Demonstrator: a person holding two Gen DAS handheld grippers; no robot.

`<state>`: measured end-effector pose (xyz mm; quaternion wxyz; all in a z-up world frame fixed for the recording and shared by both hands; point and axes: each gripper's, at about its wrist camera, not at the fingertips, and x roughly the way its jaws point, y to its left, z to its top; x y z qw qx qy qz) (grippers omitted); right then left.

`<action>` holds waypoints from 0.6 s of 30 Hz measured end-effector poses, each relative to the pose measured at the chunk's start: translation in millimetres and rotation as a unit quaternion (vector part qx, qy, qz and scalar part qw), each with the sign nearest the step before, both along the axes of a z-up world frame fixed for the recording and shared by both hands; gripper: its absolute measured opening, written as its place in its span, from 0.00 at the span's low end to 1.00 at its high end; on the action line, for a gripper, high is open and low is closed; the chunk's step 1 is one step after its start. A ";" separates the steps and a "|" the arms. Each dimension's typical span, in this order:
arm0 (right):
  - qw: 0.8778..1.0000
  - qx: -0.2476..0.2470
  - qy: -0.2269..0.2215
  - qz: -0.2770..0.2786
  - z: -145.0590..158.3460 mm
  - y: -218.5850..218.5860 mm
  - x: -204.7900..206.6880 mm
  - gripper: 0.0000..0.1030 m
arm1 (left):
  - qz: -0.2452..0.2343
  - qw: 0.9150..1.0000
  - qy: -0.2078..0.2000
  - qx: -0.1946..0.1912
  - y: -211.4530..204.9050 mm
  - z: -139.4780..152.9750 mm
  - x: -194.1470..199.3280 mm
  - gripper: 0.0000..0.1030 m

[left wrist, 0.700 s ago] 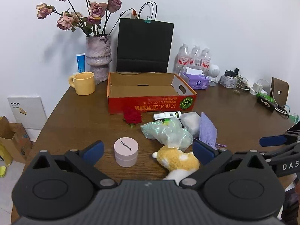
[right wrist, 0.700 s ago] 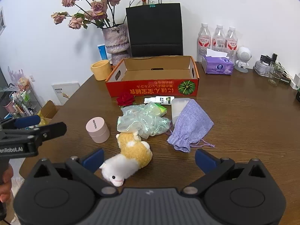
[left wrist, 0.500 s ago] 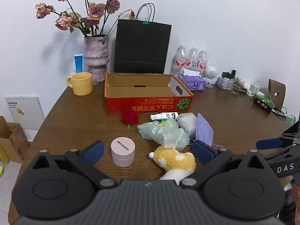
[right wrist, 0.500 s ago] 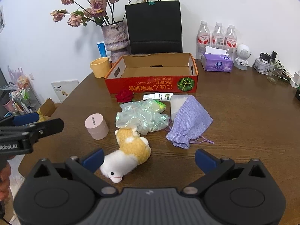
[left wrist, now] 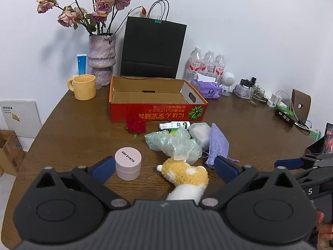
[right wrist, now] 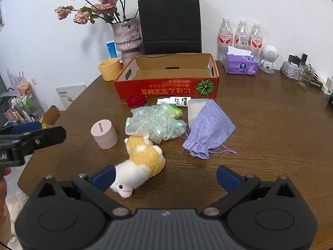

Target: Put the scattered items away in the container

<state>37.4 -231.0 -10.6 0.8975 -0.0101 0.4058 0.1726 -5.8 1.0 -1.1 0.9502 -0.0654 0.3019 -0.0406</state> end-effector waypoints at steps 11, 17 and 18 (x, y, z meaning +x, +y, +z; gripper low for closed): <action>1.000 0.003 -0.001 -0.001 -3.6 -2.5 1.7 1.00 | 0.008 1.000 0.010 -0.001 0.0 -2.3 4.5 1.00; 1.000 0.001 -0.008 -0.004 -4.8 -2.7 0.7 1.00 | 0.008 1.000 0.014 -0.006 1.1 -4.9 5.9 1.00; 1.000 0.001 -0.008 -0.004 -4.5 -2.7 0.9 1.00 | 0.008 1.000 0.014 -0.006 1.1 -5.3 5.9 1.00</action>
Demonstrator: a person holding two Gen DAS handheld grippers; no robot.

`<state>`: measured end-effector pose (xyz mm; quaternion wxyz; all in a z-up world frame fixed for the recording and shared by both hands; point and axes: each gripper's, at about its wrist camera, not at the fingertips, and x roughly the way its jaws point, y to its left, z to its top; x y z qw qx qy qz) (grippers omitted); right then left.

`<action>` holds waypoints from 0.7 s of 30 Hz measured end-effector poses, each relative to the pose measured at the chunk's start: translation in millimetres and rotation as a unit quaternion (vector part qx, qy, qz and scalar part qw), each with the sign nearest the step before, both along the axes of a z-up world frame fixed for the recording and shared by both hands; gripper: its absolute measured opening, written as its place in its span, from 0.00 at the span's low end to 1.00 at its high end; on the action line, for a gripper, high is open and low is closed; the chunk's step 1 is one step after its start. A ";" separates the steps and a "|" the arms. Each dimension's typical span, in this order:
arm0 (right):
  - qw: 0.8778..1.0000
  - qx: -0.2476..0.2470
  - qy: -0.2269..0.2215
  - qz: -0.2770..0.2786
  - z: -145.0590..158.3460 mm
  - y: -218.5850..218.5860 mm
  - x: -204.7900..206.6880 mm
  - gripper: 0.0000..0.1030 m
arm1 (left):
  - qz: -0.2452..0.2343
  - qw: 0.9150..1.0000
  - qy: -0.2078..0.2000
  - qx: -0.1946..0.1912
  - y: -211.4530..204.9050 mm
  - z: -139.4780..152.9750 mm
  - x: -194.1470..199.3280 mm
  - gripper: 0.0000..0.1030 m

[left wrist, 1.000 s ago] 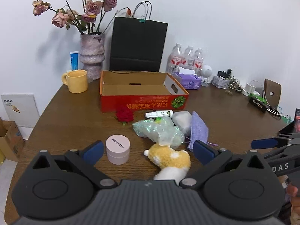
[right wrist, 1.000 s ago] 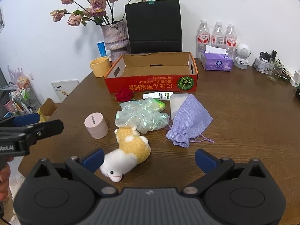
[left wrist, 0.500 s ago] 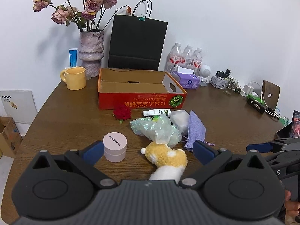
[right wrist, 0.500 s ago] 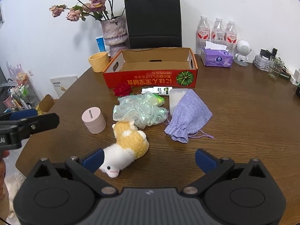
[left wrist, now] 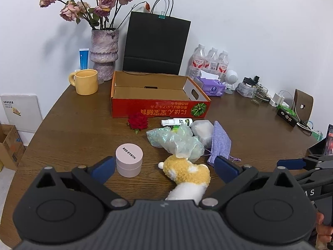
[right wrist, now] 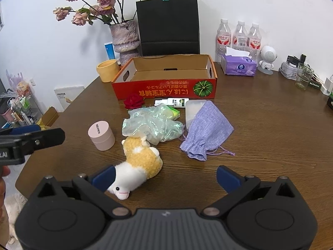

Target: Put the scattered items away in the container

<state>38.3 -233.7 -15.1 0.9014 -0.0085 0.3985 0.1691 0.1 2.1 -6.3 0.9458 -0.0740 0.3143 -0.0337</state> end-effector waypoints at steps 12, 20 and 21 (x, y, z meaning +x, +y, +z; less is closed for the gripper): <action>1.000 0.000 -0.004 -0.001 1.2 0.2 0.9 1.00 | 0.004 1.000 0.000 -0.003 1.3 -0.7 0.8 1.00; 1.000 0.001 -0.008 -0.003 3.3 -0.2 0.5 1.00 | 0.006 1.000 0.001 -0.004 2.7 -1.2 0.6 1.00; 1.000 0.001 -0.009 -0.004 3.8 -0.4 0.4 1.00 | 0.006 1.000 0.000 -0.004 2.8 -1.0 0.6 1.00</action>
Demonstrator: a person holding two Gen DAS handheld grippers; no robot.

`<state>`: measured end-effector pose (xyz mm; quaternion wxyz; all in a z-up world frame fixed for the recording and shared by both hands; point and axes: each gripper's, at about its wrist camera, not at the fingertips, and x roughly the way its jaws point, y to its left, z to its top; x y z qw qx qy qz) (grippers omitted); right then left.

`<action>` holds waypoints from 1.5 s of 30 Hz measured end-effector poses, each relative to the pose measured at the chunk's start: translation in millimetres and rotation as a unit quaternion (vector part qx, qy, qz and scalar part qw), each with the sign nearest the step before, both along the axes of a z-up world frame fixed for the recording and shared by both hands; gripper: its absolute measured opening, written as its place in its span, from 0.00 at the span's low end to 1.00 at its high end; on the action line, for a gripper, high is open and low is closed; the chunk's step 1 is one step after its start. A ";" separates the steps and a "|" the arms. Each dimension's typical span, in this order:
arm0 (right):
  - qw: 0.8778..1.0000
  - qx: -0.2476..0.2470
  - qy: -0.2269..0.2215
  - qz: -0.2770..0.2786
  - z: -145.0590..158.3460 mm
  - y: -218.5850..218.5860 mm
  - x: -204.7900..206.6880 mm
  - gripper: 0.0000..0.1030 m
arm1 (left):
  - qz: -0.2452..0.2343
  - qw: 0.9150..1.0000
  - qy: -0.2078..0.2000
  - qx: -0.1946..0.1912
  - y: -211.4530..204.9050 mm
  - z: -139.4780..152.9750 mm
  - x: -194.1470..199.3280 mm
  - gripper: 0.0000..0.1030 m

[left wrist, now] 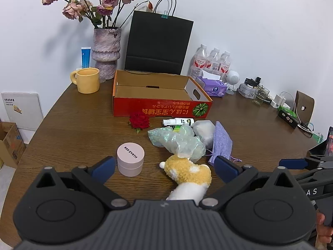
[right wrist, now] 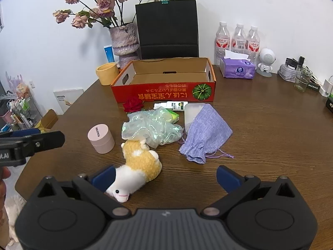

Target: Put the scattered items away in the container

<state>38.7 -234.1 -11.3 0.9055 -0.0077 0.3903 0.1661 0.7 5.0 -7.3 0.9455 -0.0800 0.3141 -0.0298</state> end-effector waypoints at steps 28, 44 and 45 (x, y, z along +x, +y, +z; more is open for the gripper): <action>1.000 -0.003 -0.007 -0.002 2.7 2.5 -1.5 1.00 | 0.006 1.000 0.004 -0.001 3.8 -2.9 2.1 1.00; 1.000 -0.001 -0.007 -0.003 1.9 1.9 -0.7 1.00 | 0.007 1.000 0.010 -0.005 7.3 -6.6 4.3 1.00; 1.000 0.000 -0.007 -0.003 1.7 1.8 -0.4 1.00 | 0.007 1.000 0.010 -0.005 7.1 -6.6 4.2 1.00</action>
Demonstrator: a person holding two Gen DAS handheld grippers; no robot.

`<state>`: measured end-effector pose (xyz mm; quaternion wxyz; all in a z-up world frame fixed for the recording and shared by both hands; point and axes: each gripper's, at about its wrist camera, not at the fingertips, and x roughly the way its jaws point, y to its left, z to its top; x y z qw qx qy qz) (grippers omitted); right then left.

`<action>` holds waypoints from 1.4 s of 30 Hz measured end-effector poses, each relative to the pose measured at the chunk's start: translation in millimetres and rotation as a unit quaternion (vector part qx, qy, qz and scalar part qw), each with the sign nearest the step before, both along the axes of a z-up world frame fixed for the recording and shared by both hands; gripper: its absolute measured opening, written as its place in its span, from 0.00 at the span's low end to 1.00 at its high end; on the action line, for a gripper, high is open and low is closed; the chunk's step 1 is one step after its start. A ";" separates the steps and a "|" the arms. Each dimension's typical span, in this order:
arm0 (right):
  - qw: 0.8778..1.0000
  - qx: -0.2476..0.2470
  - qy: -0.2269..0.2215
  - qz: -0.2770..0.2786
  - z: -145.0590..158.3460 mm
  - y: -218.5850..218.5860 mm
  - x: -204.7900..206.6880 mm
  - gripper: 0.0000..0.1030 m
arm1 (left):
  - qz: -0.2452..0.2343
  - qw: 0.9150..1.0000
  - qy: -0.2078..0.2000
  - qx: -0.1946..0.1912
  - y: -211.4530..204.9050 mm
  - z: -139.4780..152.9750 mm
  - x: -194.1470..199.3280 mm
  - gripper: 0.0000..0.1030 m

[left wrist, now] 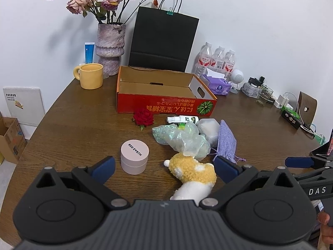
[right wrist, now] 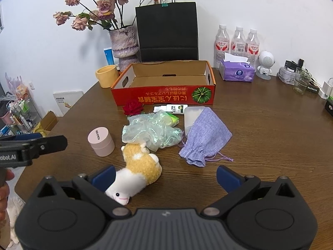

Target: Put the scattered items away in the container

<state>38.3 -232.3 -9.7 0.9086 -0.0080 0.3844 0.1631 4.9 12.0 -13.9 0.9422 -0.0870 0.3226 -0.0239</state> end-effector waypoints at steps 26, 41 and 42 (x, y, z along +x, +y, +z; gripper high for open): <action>0.999 -0.013 -0.025 -0.020 -19.5 -5.9 21.2 1.00 | 0.013 1.000 0.012 -0.001 2.0 -23.3 18.5 1.00; 0.997 -0.061 -0.038 -0.041 -77.7 -19.7 61.9 1.00 | 0.021 1.000 0.008 -0.005 10.3 -71.4 43.4 1.00; 0.997 -0.062 -0.035 -0.042 -82.1 -20.0 64.3 1.00 | 0.024 1.000 0.006 -0.002 10.3 -73.6 44.0 1.00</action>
